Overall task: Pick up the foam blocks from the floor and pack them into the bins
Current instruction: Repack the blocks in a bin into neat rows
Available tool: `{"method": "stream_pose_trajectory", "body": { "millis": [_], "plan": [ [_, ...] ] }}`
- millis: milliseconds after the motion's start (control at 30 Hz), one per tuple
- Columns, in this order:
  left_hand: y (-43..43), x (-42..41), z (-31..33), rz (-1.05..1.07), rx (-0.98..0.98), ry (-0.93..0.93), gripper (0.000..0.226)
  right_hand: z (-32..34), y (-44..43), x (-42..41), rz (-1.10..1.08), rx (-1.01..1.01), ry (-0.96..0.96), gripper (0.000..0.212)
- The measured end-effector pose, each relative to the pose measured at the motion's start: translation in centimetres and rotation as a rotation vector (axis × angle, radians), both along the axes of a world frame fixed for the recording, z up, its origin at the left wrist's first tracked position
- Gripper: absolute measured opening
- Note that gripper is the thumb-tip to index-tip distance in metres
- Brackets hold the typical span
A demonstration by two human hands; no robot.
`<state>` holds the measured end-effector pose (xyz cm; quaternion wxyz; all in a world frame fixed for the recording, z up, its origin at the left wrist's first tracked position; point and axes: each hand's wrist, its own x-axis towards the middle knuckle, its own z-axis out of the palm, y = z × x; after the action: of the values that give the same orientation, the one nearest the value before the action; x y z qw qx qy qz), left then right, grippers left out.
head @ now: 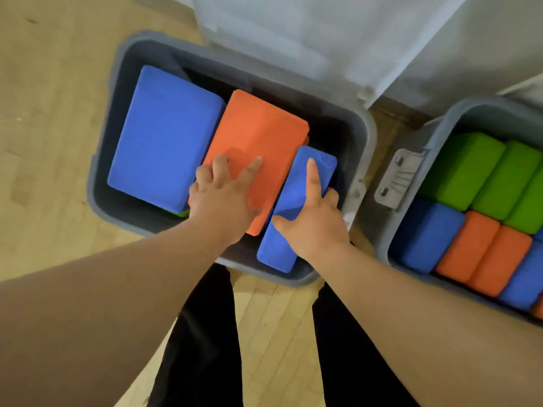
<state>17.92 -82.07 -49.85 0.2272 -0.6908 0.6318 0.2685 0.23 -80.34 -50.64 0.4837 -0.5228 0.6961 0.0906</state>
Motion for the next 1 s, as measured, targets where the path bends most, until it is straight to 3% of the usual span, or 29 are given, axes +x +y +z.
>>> {"method": "stream_pose_trajectory", "body": {
  "millis": [267,467,600,700,800,1000],
  "plan": [
    [-0.7,4.3,0.1,-0.103,0.055,0.160,0.093,1.2,-0.3,3.9,-0.217,-0.009,0.082,0.126],
    [-2.1,5.1,4.4,0.136,0.181,0.484,0.099,9.7,-0.4,0.8,-0.381,-0.206,0.105,0.097],
    [-3.3,5.3,8.1,0.343,0.189,0.758,0.103,14.7,-0.3,-0.1,-0.663,-0.336,-0.075,0.091],
    [-4.8,5.9,9.4,0.356,0.137,0.848,0.109,13.7,-1.3,1.4,-0.861,-0.195,-0.357,0.088],
    [-5.7,7.3,9.0,0.287,0.087,0.763,0.114,10.5,-2.9,4.7,-0.816,-0.009,-0.512,0.090],
    [-6.2,12.5,8.1,0.232,-0.029,0.335,0.114,5.8,-4.7,10.5,-0.533,0.065,-0.484,0.074]
  ]
}}
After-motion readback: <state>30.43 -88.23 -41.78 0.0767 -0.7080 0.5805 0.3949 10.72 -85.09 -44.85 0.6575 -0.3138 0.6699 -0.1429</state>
